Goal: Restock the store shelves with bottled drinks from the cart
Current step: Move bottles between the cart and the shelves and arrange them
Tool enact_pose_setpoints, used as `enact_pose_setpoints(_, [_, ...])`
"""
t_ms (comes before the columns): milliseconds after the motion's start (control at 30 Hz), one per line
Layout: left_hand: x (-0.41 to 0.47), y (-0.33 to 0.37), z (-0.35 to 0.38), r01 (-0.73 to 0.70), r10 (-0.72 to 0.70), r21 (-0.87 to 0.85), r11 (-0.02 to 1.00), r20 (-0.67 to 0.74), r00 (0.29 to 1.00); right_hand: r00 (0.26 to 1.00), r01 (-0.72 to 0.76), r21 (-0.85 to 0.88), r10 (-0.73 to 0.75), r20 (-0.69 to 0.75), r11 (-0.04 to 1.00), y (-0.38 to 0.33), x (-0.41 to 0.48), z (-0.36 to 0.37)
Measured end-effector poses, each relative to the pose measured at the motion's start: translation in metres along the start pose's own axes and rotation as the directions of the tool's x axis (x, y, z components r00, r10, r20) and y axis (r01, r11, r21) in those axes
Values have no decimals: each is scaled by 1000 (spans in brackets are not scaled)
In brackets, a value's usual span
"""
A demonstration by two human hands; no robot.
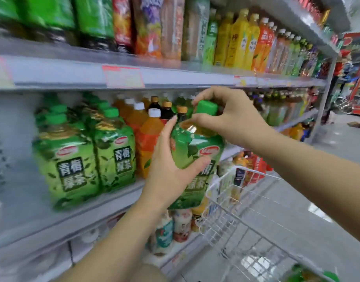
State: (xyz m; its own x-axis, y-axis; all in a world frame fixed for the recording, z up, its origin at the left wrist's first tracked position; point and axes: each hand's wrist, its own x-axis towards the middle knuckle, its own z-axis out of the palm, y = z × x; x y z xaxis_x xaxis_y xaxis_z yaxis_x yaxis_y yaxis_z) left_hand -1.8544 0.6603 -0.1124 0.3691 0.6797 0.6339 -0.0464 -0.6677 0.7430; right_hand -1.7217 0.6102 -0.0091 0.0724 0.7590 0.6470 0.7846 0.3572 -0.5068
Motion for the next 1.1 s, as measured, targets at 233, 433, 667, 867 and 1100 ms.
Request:
enact_pose_setpoints(233, [-42, -2, -80, 92, -20, 162, 982, -403, 915, 955, 151, 305, -218, 201, 940, -52, 21, 86])
enact_pose_setpoints(433, [-68, 5, -131, 231, 94, 429, 873, -613, 784, 915, 130, 358, -251, 317, 925, -54, 35, 137])
enact_pose_setpoints(667, [-65, -5, -154, 348, 172, 513, 785, -719, 673, 818, 495, -271, -337, 467, 825, -46, 41, 192])
enact_pose_setpoints(867, [-62, -28, -159, 407, 143, 483, 775, -762, 631, 815, 560, -353, -423, 397, 749, -38, 44, 201])
enact_pose_setpoints(1100, [-39, -43, -174, 488, 142, 431, 759, -842, 521, 815, 560, -344, -425, 395, 754, -35, 43, 204])
